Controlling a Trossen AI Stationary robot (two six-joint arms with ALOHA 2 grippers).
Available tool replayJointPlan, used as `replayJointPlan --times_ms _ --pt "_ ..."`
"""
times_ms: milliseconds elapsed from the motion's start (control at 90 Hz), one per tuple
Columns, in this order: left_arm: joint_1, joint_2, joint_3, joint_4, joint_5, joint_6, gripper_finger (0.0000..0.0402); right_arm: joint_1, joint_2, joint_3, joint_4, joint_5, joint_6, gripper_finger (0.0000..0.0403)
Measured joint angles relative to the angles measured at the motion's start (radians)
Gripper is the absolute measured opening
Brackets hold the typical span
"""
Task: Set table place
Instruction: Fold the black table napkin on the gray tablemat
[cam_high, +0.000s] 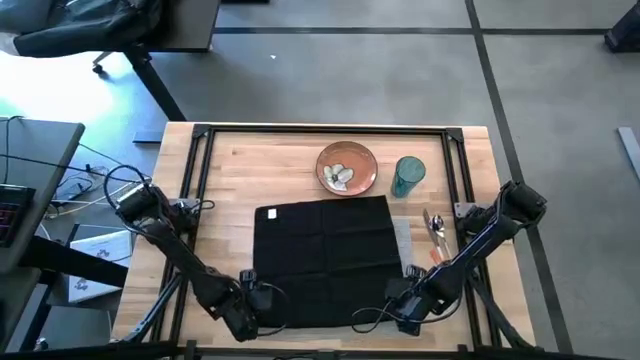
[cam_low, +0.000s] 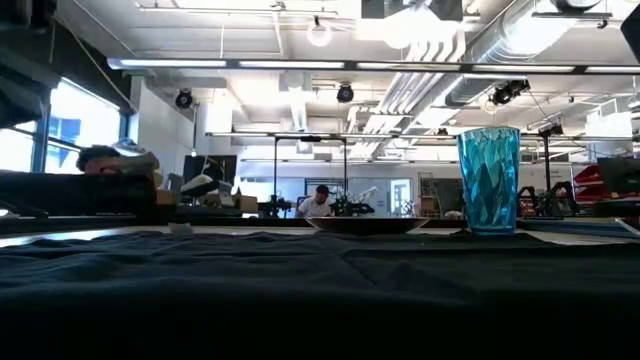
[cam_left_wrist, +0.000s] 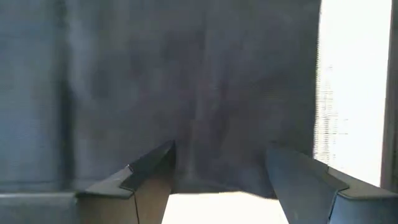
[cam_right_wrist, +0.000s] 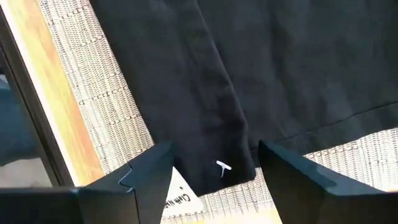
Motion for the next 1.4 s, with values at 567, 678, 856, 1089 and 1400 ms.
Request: replayJointPlan --times_ms 567,678,856,1089,1400 --pt "-0.003 -0.005 -0.001 -0.020 -0.036 0.026 0.0118 0.000 0.000 0.000 -0.001 0.007 -0.011 0.0220" --pt "-0.003 -0.005 -0.001 -0.023 -0.037 0.036 0.0091 0.000 0.000 0.000 0.004 -0.010 -0.019 0.0217" --pt "-0.003 -0.005 -0.001 -0.024 -0.038 0.044 0.0048 0.000 0.000 0.000 0.045 -0.033 -0.048 0.0200" --pt "-0.008 -0.005 -0.001 -0.010 -0.065 0.063 0.0031 0.000 0.000 0.000 0.050 -0.035 -0.088 0.0190" --pt "-0.008 -0.005 -0.001 -0.013 -0.066 0.088 0.0003 0.002 0.001 0.000 0.025 -0.005 -0.167 0.0135"
